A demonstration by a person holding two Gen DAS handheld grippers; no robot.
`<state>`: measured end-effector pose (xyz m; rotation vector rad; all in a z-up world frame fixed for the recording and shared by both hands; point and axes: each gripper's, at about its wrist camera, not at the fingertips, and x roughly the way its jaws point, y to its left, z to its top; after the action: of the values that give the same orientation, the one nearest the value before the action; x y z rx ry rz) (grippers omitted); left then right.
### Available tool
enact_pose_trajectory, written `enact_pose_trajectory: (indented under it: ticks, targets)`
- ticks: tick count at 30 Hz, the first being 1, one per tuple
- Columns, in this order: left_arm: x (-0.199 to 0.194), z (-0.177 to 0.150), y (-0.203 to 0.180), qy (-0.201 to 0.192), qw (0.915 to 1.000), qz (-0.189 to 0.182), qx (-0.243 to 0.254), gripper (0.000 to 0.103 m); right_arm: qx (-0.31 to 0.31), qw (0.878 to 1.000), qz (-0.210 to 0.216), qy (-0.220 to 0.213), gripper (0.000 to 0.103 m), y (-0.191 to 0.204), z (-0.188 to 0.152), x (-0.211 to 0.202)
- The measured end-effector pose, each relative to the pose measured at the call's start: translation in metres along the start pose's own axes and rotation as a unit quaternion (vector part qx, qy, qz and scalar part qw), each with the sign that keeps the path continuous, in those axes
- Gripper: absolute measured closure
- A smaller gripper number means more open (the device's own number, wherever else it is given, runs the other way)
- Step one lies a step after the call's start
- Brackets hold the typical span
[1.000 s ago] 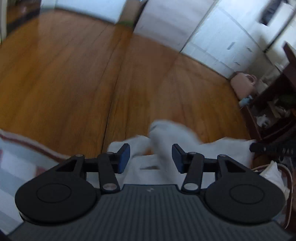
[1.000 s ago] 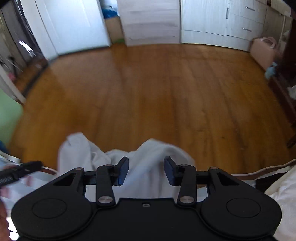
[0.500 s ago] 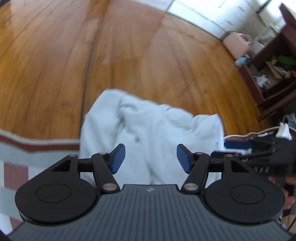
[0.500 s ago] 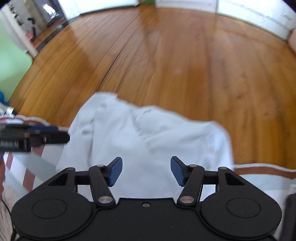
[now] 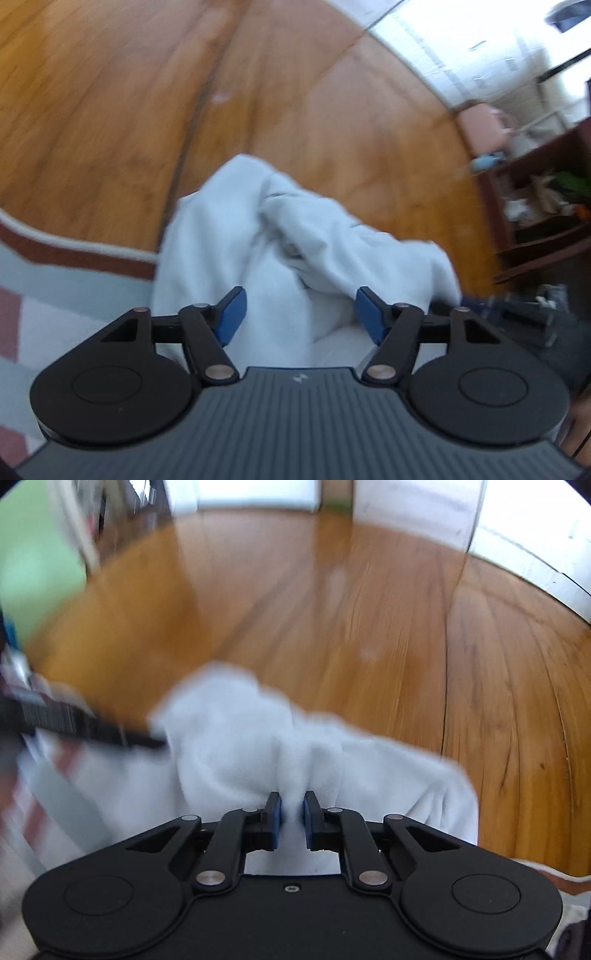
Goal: Fold clothes
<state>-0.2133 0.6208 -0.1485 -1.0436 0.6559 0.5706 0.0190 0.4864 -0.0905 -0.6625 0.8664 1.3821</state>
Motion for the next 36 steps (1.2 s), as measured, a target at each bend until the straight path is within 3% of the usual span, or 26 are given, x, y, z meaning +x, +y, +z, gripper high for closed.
enact_pose_trajectory:
  ticks: [1, 2, 5, 6, 8, 11, 13, 14, 17, 19, 22, 25, 26, 27, 29, 33, 35, 36]
  targets:
    - [0.0, -0.001, -0.002, -0.001, 1.0, -0.005, 0.007, 0.036, 0.008, 1.0, 0.004, -0.018, 0.089, -0.002, 0.008, -0.009]
    - [0.0, -0.002, -0.007, -0.004, 0.9996, 0.013, 0.026, 0.036, 0.009, 0.999, 0.005, -0.032, 0.09, -0.002, 0.016, -0.018]
    - [0.009, -0.011, -0.032, -0.015, 0.9839, 0.129, 0.123, 0.035, -0.009, 0.998, -0.034, -0.057, 0.09, 0.002, 0.027, -0.039]
    - [0.011, -0.015, -0.038, -0.017, 0.9786, 0.145, 0.145, 0.035, -0.016, 0.996, -0.051, -0.066, 0.09, 0.003, 0.031, -0.045]
    - [0.015, -0.022, -0.044, -0.007, 0.9773, 0.137, 0.161, 0.035, -0.009, 0.993, -0.083, -0.081, 0.091, 0.001, 0.029, -0.056]
    - [0.016, -0.025, -0.038, 0.024, 0.9895, 0.067, 0.126, 0.035, 0.009, 0.989, -0.106, -0.098, 0.091, -0.012, 0.024, -0.068]
    - [0.015, -0.026, -0.036, 0.038, 0.992, 0.041, 0.113, 0.034, 0.042, 0.987, -0.122, -0.094, 0.091, -0.024, 0.013, -0.076]
    - [0.015, -0.027, -0.035, 0.045, 0.9923, 0.035, 0.11, 0.032, 0.069, 0.982, -0.161, -0.069, 0.091, -0.033, 0.002, -0.078]
    - [0.019, -0.032, -0.03, 0.067, 0.9921, 0.033, 0.1, 0.032, 0.133, 0.953, -0.271, -0.002, 0.091, -0.059, -0.036, -0.077]
    - [0.016, -0.036, -0.032, 0.072, 0.9899, 0.053, 0.11, 0.032, 0.15, 0.942, -0.298, 0.029, 0.093, -0.076, -0.069, -0.067]
    - [0.01, -0.043, -0.04, 0.06, 0.9818, 0.102, 0.149, 0.028, 0.197, 0.925, -0.322, 0.042, 0.093, -0.093, -0.101, -0.067]
    - [0.01, -0.047, -0.043, 0.069, 0.9789, 0.099, 0.164, 0.023, 0.262, 0.938, -0.226, 0.005, 0.085, -0.105, -0.11, -0.08]
    - [0.011, -0.047, -0.042, 0.077, 0.9793, 0.09, 0.164, 0.023, 0.269, 0.944, -0.193, -0.008, 0.071, -0.105, -0.111, -0.081]
    - [0.012, -0.047, -0.043, 0.085, 0.9793, 0.082, 0.165, 0.023, 0.265, 0.95, -0.166, -0.018, 0.048, -0.101, -0.11, -0.078]
    - [0.02, -0.049, -0.045, 0.102, 0.9756, 0.079, 0.177, 0.018, 0.245, 0.961, -0.124, -0.038, 0.034, -0.092, -0.107, -0.07]
    - [0.035, -0.059, -0.043, 0.13, 0.9652, 0.109, 0.199, 0.015, 0.142, 0.982, -0.122, -0.002, 0.031, -0.06, -0.088, -0.027]
    - [0.039, -0.064, -0.042, 0.128, 0.9595, 0.128, 0.216, 0.015, 0.096, 0.981, -0.165, 0.015, 0.034, -0.053, -0.083, 0.003]
    - [0.036, -0.067, -0.042, 0.121, 0.9564, 0.14, 0.226, 0.018, 0.077, 0.977, -0.196, 0.011, 0.042, -0.053, -0.082, 0.015]
